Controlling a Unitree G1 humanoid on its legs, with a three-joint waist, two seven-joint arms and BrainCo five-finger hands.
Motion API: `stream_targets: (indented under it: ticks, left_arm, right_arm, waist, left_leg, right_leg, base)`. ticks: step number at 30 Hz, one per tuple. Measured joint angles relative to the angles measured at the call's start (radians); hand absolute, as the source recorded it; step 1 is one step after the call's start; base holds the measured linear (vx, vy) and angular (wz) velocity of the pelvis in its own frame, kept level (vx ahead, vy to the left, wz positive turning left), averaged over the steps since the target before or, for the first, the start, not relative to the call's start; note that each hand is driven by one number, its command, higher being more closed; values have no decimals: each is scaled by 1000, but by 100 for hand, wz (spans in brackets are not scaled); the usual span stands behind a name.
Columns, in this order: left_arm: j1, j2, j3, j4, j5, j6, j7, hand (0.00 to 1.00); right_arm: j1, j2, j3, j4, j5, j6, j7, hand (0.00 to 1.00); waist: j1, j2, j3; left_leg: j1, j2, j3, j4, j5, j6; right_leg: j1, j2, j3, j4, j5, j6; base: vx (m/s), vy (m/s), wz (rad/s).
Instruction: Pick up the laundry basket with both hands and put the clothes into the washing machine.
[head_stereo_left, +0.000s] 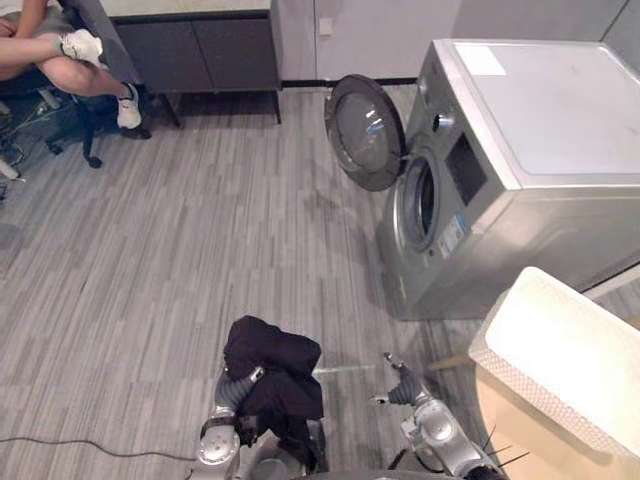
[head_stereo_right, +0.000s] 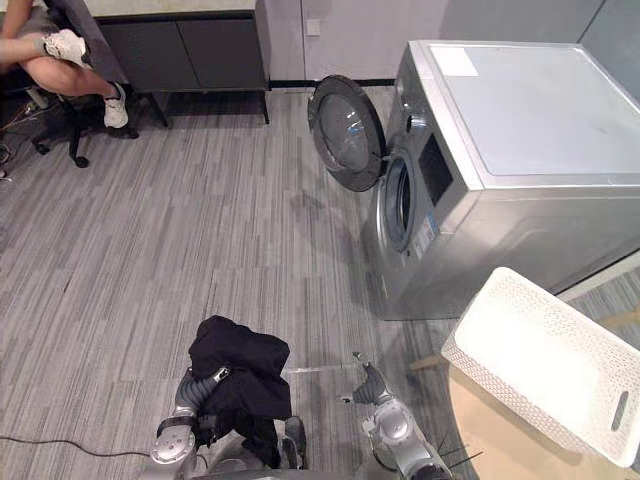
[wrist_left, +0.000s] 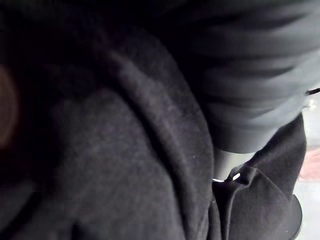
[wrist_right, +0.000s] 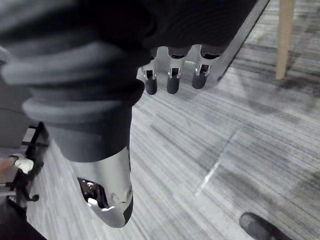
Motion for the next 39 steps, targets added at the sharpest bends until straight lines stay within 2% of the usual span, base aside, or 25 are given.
stream_targets:
  ticks: [4,7,8,9,10,11,12,13,16,18,19,21,22,23,24,25,26,27,30,33,35,36,37,38,39]
  left_arm:
    - [-43,2,-29,0,0,0,0,100]
    - [-51,7,-67,1,3,-2,-5,100]
    - [-51,3,-81,4,6,-3,-18,100]
    - [-52,-4,-88,3,9,-2,-21,100]
    - [-44,-12,-99,-6,14,-3,-24,100]
    - [-29,-22,-98,-4,14,-2,-25,100]
    - [-27,-23,-99,0,14,-1,-26,100]
    - [-28,-25,-107,8,17,2,-40,100]
    - [-51,-37,-118,10,22,1,-58,100]
    - [-75,-40,-121,10,22,1,-64,100]
    - [-96,-40,-128,12,23,0,-64,100]
    - [-114,-41,-142,13,24,0,-63,100]
    - [-115,-41,-145,13,29,-1,-63,100]
    - [-112,-44,-149,15,40,-1,-62,100]
    - [-111,-46,-156,20,40,-1,-61,100]
    - [-116,-55,-157,43,40,0,-63,100]
    - [-127,-45,-165,75,40,5,-63,100]
    - [-130,-32,-166,76,40,6,-62,100]
    - [-128,-5,-177,75,40,7,-62,100]
    - [-114,25,-175,74,40,11,-60,100]
    - [-114,41,-174,51,40,11,-60,100]
    - [-115,42,-174,42,40,11,-60,100]
    - [-117,42,-173,26,40,10,-61,100]
    - [-116,43,-175,19,40,10,-62,100]
    - [-120,43,-175,19,40,10,-63,100]
  right_arm:
    - [3,-7,-22,-29,32,-1,-2,0]
    - [24,-9,-25,-46,38,0,-4,0]
    - [42,-13,-25,-64,38,-1,-4,0]
    - [42,-17,-24,-62,38,0,-3,0]
    - [37,-24,-23,-67,37,-2,0,0]
    - [21,-27,-19,-66,37,-4,0,0]
    - [16,-27,-17,-66,37,-5,-1,0]
    - [10,-23,-17,-62,37,-4,-6,0]
    - [-2,-24,-34,-62,37,-5,-23,0]
    - [-4,-23,-46,-60,38,-5,-35,0]
    - [1,-23,-50,-53,39,-4,-39,0]
    - [0,-16,-67,-41,38,-4,-38,0]
    - [0,-13,-70,-37,39,-5,-39,0]
    - [6,-19,-77,-26,38,-6,-40,0]
    - [8,-23,-78,-24,38,-6,-39,0]
    - [7,-34,-85,-12,38,-4,-40,0]
    - [9,-6,-99,1,37,1,-39,0]
    - [17,7,-107,2,37,1,-39,0]
    - [12,24,-102,3,36,2,-38,0]
    - [0,29,-70,4,36,2,-37,0]
    - [-7,34,-59,5,34,2,-36,0]
    - [-7,35,-58,5,33,2,-36,0]
    - [-11,36,-56,11,32,3,-36,0]
    - [-11,36,-55,13,32,3,-36,0]
    - [-10,36,-55,16,32,3,-36,0]
  waist:
    - [-22,17,28]
    - [-41,3,22]
    - [-56,6,22]
    - [-60,17,26]
    - [-38,45,28]
    - [-22,72,33]
    - [-17,77,37]
    - [-9,75,42]
    - [-5,39,64]
    - [1,35,67]
    - [12,30,71]
    - [16,24,77]
    - [16,24,76]
    - [18,50,68]
    - [20,70,65]
    - [20,99,62]
    - [19,50,57]
    - [20,25,49]
    - [24,10,52]
    - [24,10,52]
    - [14,7,51]
    - [15,6,50]
    - [14,2,48]
    - [13,-3,45]
    - [12,-12,40]
  left_leg:
    - [75,5,-50,-19,-22,-42]
    - [119,2,-98,28,-88,-138]
    - [119,11,-99,107,-113,-178]
    - [91,32,-96,184,-113,-179]
    - [10,96,-68,393,-93,-198]
    - [-56,173,-36,593,-29,-172]
    - [-77,204,-21,672,3,-156]
    - [-105,241,4,771,-15,-131]
    - [-158,240,21,781,-44,-118]
    - [-210,234,7,690,-44,-118]
    - [-239,205,-19,549,-42,-121]
    - [-243,138,-134,281,-15,-161]
    - [-239,113,-199,152,16,-193]
    - [-233,117,-268,28,87,-218]
    - [-232,133,-284,17,109,-207]
    - [-241,151,-296,49,218,-201]
    - [-246,109,-249,108,177,-166]
    - [-246,88,-202,121,143,-146]
    - [-186,71,-61,137,58,-93]
    - [-87,89,56,108,11,-74]
    - [12,115,160,52,-21,-84]
    - [26,120,175,47,-25,-84]
    - [54,137,231,41,-37,-94]
    - [70,140,264,42,-51,-96]
    - [73,139,274,47,-57,-99]
  right_leg:
    - [-110,106,65,-198,31,31]
    - [-126,145,87,-322,172,-17]
    - [-102,153,88,-310,234,-52]
    - [-91,164,80,-309,222,-54]
    - [-50,202,80,-337,200,-66]
    - [-2,254,92,-363,183,-97]
    - [24,275,103,-373,174,-109]
    - [75,298,130,-394,162,-124]
    - [225,294,204,-508,160,-126]
    - [274,290,229,-555,160,-126]
    - [306,277,246,-583,160,-125]
    - [336,254,253,-592,153,-111]
    - [352,244,263,-594,136,-82]
    - [375,254,290,-597,91,-20]
    - [381,265,310,-594,66,1]
    - [393,277,332,-577,38,20]
    - [380,220,365,-529,3,48]
    - [339,179,390,-468,-6,59]
    - [194,111,449,-200,17,74]
    - [82,59,334,-25,20,43]
    - [37,29,86,-21,-2,10]
    - [27,28,33,-32,-5,6]
    - [14,23,-94,-68,-3,3]
    - [10,16,-214,-120,12,-24]
    - [10,17,-250,-150,23,-41]
  base:
    - [313,-23,52]
    - [460,-129,77]
    - [422,-157,73]
    - [637,-265,41]
    - [534,-225,-44]
    - [652,-245,-71]
    - [551,-157,-90]
    - [651,-162,-75]
    - [460,-63,-63]
    - [392,73,-51]
    - [335,132,-44]
    - [302,154,-38]
    - [438,311,-57]
    - [438,355,-72]
    - [371,355,-84]
    - [354,385,-74]
    - [347,368,-74]
    - [340,346,-65]
    - [287,336,-108]
    - [217,224,-140]
    - [218,114,-126]
    - [242,55,-122]
    - [247,27,-110]
    - [252,13,-100]
    - [276,-34,-70]
